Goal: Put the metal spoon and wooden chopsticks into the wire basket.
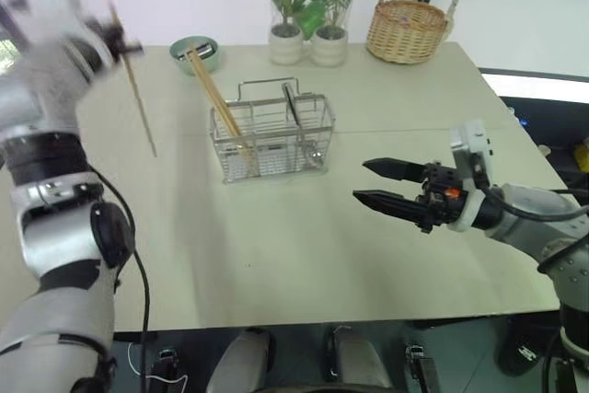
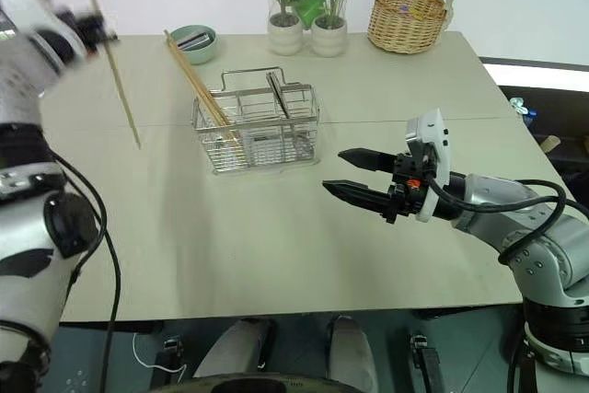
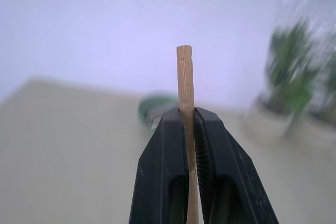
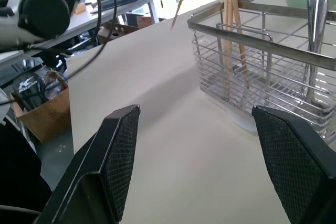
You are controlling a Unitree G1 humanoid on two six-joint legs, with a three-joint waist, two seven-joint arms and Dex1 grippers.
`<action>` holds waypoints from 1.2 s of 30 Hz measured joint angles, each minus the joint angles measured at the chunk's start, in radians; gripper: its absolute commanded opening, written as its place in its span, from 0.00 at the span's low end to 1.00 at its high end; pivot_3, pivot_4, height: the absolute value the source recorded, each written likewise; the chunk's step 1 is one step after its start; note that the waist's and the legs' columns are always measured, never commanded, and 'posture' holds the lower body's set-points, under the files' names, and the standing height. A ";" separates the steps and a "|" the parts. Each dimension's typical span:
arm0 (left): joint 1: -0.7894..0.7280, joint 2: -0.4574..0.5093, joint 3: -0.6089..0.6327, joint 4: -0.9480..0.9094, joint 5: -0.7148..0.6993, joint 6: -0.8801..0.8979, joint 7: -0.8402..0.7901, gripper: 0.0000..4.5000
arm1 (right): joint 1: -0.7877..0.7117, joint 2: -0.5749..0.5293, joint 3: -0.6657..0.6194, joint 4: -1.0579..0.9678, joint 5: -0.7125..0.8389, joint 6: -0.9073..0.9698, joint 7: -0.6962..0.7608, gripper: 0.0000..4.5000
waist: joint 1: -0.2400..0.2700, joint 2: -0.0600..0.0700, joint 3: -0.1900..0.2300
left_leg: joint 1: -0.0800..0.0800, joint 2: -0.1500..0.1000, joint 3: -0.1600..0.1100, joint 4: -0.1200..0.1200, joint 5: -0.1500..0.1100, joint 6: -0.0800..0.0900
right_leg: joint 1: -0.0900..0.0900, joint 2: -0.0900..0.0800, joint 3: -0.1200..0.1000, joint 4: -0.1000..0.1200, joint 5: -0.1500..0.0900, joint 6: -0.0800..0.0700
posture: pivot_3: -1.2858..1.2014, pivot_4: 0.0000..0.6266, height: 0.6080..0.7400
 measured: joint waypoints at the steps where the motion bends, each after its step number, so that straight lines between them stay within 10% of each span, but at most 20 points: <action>1: -0.008 -0.001 0.014 -0.018 -0.024 -0.007 -0.003 0.00 | -0.005 -0.002 0.000 0.000 -0.001 0.000 0.001 0.78 | -0.001 0.000 0.000 | 0.000 0.000 0.000 0.000 0.000 0.000 | 0.000 0.000 0.000 0.000 0.000 0.000 | 0.52 0.24 0.77; 28: 0.200 -0.246 -0.206 -0.248 -0.165 -0.061 -0.092 0.00 | -0.030 -0.005 -0.106 -0.046 0.086 -0.003 -0.133 0.78 | 0.003 0.000 0.000 | 0.001 0.000 0.000 0.001 0.000 0.000 | 0.001 0.001 0.000 0.001 0.001 0.000 | 0.52 0.24 0.77; 36: 0.344 -0.332 -0.261 -0.351 -0.123 -0.110 -0.036 0.80 | -0.043 0.007 -0.108 -0.024 0.086 -0.003 -0.169 0.78 | 0.004 0.000 0.000 | 0.000 0.001 0.000 0.002 0.000 0.001 | 0.001 0.001 0.000 0.000 0.001 0.000 | 0.52 0.24 0.77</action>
